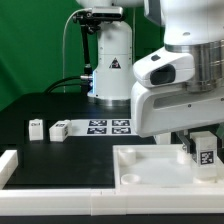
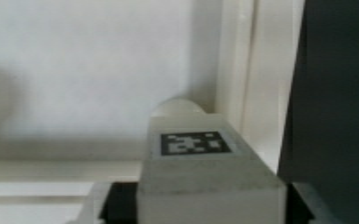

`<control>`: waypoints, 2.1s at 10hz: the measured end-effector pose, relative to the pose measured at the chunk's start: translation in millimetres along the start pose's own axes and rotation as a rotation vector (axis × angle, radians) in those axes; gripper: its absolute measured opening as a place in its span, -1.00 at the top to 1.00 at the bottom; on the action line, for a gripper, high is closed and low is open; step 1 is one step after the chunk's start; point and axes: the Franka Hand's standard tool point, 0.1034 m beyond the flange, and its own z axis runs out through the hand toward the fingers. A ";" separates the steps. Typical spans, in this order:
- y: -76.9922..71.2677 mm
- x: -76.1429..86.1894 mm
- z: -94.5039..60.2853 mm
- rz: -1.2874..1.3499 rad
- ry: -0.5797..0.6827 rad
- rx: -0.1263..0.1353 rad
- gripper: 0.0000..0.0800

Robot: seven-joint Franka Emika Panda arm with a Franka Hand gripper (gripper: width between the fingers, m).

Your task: Assemble one leg

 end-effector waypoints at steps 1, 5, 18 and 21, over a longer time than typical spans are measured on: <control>0.0 0.0 0.1 0.002 0.000 0.000 0.27; -1.3 0.0 0.4 0.240 0.000 0.007 0.27; -8.7 1.3 3.4 0.986 0.019 0.010 -0.61; -12.3 0.7 4.2 0.590 0.020 -0.002 -0.62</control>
Offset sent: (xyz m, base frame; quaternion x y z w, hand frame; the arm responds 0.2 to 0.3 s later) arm 0.0000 0.0000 0.0000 0.0000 0.0000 0.1790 0.9838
